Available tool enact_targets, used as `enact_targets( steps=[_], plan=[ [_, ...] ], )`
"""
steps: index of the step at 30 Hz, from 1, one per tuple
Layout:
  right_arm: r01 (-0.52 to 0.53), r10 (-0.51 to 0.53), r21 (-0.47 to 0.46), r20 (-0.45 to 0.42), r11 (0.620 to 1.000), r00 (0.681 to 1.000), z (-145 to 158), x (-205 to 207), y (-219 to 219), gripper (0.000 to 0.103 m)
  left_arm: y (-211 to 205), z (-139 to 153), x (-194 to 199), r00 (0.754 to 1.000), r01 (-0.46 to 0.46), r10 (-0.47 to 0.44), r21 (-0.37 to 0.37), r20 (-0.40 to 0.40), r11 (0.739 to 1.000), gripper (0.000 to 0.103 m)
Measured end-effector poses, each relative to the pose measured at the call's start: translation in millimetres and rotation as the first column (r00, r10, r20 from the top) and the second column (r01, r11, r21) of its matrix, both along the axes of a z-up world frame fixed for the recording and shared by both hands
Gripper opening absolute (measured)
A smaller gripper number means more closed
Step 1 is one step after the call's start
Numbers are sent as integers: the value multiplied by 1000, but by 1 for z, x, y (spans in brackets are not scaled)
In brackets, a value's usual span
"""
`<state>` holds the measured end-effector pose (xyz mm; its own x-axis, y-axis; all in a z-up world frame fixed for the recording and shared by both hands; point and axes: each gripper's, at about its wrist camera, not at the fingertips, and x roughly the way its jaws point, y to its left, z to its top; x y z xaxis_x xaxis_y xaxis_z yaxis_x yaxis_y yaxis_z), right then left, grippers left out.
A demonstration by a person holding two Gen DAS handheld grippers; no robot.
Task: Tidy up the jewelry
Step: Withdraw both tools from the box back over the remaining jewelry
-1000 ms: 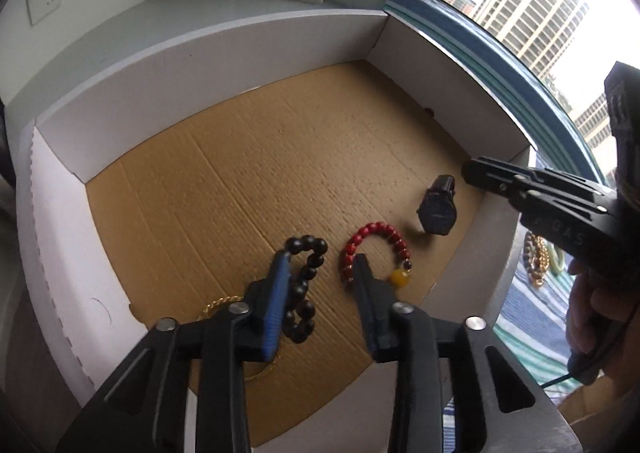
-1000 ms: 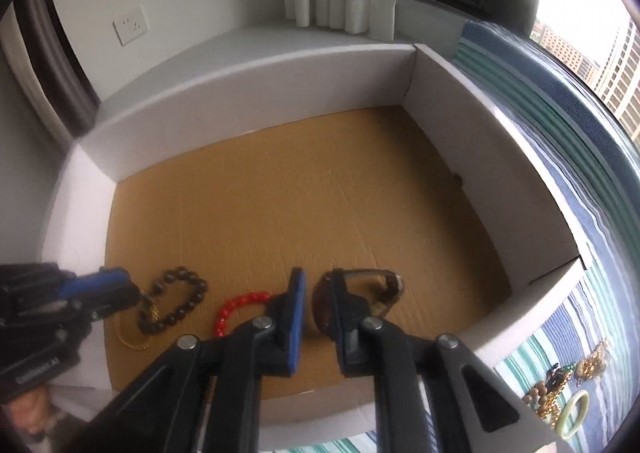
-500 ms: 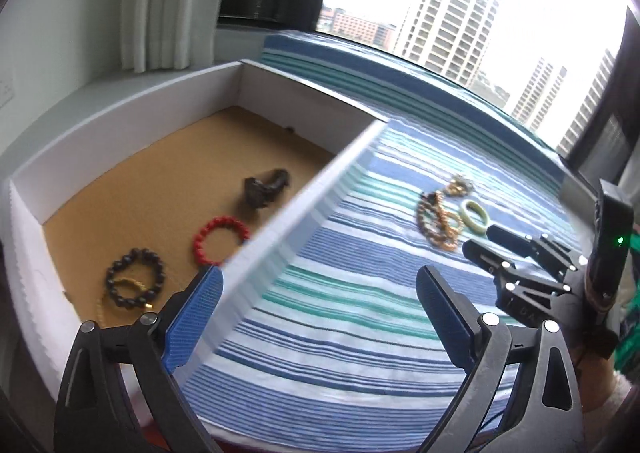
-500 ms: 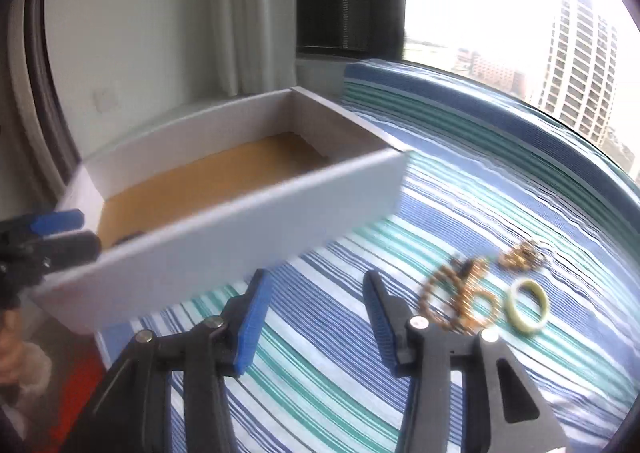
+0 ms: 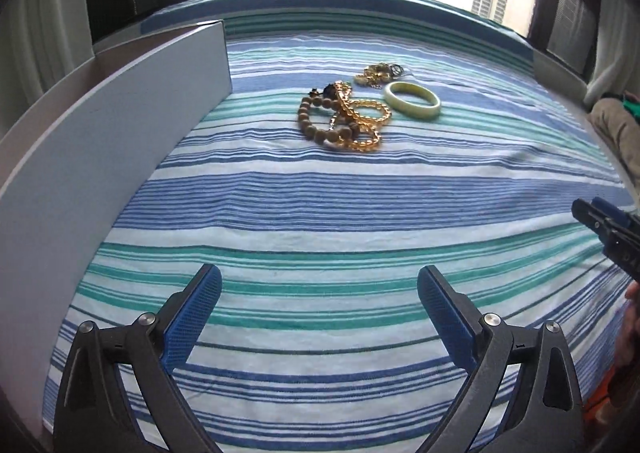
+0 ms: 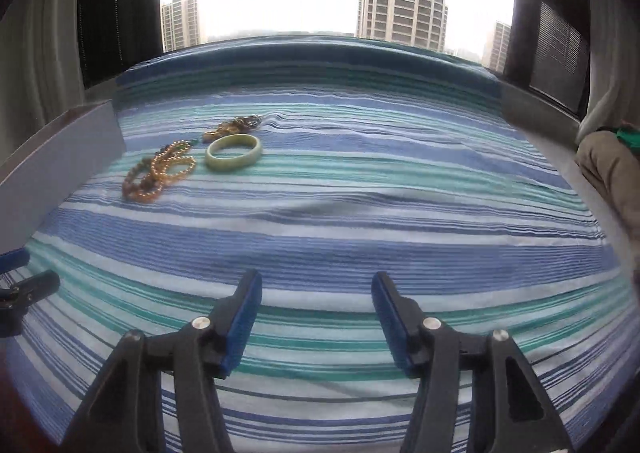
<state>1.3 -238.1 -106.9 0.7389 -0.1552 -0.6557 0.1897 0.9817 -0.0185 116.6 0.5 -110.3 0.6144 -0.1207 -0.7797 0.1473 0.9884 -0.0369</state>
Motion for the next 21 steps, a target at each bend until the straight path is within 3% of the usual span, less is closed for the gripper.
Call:
enact_targets(
  steps=[7, 13, 21],
  plan=[
    [53, -51, 32, -37, 998, 998, -16, 10, -21, 58, 15, -14, 34, 997, -71, 71, -11, -11, 997, 100],
    [100, -94, 65, -92, 993, 991, -25, 13, -30, 58, 23, -20, 37, 997, -65, 63, -54, -39, 996, 101],
    [97, -94, 19, -123, 995, 988, -27, 17, -23, 66, 13, -24, 38, 996, -74, 75, 32, -50, 997, 101]
  ],
)
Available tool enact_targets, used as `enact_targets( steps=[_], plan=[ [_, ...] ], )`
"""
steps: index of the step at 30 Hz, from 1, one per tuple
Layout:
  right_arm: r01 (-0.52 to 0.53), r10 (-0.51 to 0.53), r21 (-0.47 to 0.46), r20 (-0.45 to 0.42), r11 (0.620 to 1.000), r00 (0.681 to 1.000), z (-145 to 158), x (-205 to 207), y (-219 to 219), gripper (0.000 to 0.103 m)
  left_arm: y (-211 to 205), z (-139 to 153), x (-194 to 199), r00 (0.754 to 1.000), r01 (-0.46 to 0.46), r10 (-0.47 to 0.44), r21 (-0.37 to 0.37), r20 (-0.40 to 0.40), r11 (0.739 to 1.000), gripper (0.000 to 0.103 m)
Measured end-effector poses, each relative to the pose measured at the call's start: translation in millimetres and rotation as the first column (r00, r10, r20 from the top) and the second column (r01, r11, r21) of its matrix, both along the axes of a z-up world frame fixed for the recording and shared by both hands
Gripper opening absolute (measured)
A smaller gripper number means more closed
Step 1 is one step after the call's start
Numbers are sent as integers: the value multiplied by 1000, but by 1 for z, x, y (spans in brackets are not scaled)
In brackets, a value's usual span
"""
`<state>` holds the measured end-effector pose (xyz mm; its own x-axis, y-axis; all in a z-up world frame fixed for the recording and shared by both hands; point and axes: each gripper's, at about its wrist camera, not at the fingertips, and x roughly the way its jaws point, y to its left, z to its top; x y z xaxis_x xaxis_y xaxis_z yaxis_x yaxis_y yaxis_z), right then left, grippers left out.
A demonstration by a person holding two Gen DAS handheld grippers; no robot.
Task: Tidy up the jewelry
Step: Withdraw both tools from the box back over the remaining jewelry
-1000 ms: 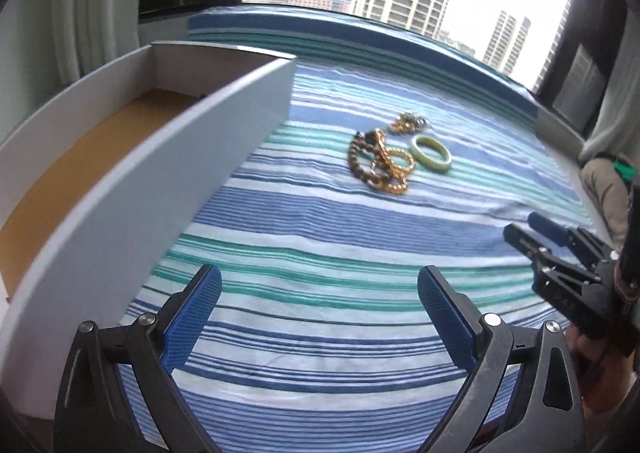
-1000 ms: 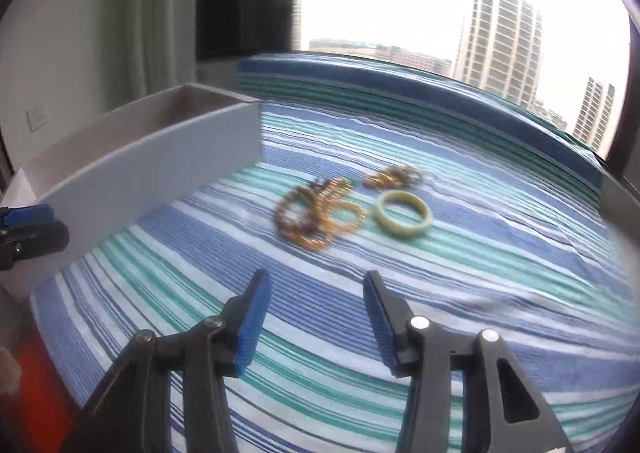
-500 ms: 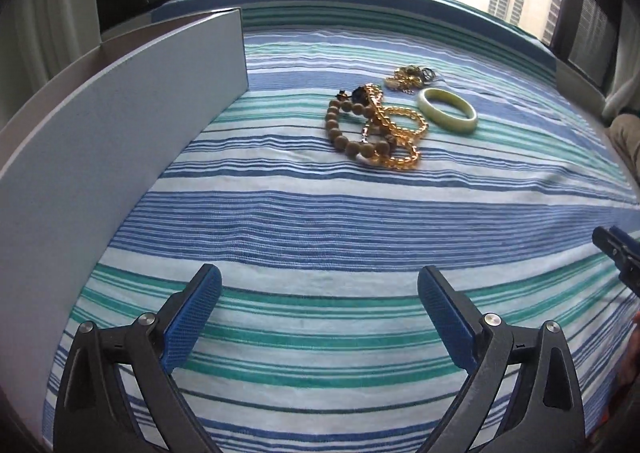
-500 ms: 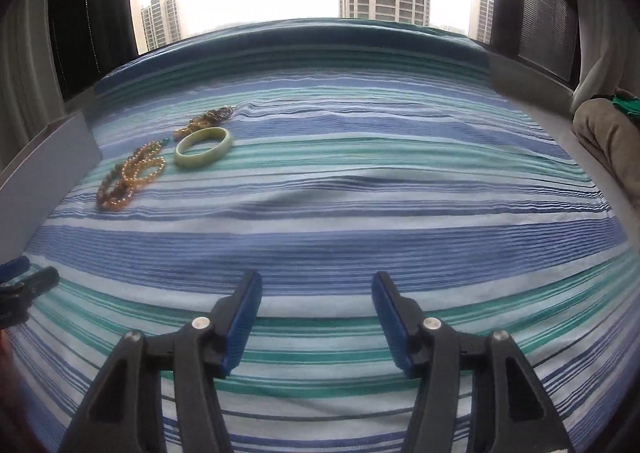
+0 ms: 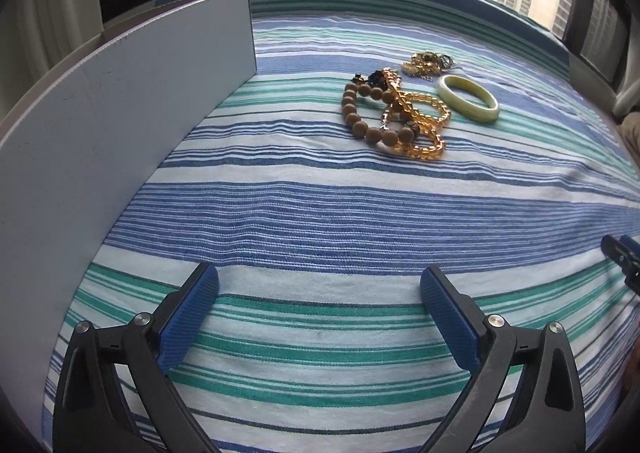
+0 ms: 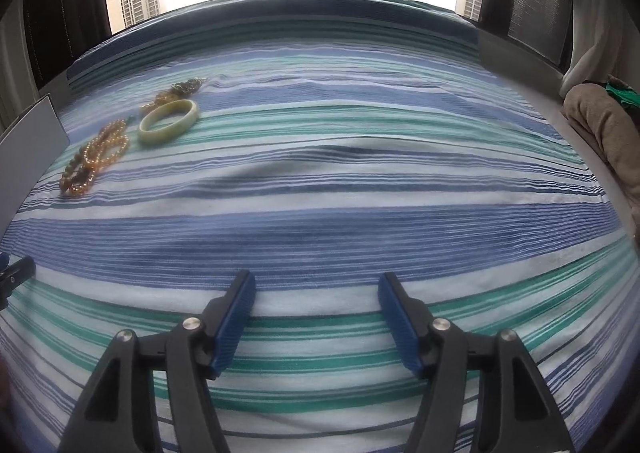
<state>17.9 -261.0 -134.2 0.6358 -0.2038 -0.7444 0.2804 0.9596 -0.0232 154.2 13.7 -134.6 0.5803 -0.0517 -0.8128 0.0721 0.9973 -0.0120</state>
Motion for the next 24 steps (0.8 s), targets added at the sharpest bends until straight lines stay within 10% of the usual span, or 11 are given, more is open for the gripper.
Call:
enact_targets(
  steps=[24],
  plan=[
    [-4, 4, 4, -4, 1000, 1000, -1, 0, 0, 71, -2, -3, 1, 1000, 7, -7, -5, -3, 1000, 103]
  ],
)
